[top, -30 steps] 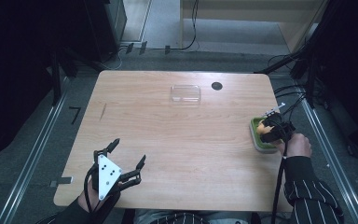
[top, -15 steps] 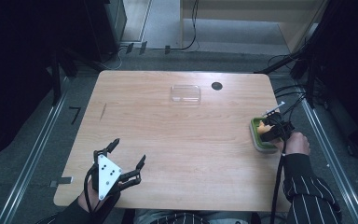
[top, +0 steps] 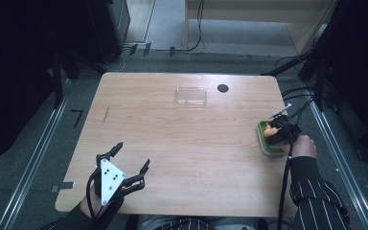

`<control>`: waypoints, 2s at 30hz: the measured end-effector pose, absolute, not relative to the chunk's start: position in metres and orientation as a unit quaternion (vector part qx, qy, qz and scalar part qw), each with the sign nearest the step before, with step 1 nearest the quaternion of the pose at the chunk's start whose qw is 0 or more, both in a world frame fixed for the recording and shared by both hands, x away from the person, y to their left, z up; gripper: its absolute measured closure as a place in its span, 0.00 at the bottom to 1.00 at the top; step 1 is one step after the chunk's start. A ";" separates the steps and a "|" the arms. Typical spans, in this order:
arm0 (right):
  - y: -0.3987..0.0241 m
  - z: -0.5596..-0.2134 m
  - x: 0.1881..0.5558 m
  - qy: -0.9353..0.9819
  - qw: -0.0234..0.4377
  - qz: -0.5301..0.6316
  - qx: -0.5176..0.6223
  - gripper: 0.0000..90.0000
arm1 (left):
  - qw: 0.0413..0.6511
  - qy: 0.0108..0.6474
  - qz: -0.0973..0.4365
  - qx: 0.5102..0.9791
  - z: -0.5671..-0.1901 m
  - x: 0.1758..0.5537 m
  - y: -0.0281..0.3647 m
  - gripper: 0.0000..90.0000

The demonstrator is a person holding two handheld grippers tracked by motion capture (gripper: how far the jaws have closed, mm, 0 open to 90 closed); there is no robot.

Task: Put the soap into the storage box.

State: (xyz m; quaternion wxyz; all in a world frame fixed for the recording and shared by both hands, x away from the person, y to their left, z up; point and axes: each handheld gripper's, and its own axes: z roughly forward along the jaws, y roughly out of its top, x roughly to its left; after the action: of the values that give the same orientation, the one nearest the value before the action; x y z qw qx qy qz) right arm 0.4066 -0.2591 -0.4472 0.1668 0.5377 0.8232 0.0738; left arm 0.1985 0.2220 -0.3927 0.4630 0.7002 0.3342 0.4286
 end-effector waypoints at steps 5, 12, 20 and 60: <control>-0.259 -0.447 0.407 0.821 0.167 0.072 0.541 0.44 | 0.464 0.334 0.429 0.700 -0.393 0.199 0.222 0.15; -0.260 -0.449 0.407 0.818 0.162 0.070 0.547 0.44 | 0.464 0.334 0.429 0.700 -0.393 0.199 0.222 0.15; -0.260 -0.451 0.408 0.820 0.161 0.065 0.546 0.44 | 0.464 0.334 0.428 0.700 -0.393 0.199 0.222 0.15; -0.237 -0.424 0.372 0.841 0.139 0.093 0.515 0.15 | 0.466 0.337 0.428 0.698 -0.393 0.198 0.223 0.15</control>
State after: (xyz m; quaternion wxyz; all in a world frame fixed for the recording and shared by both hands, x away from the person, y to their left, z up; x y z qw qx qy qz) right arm 0.3718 -0.2370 -0.4242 0.1390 0.5151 0.8407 0.0928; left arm 0.1978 0.2235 -0.3929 0.4657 0.6976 0.3366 0.4279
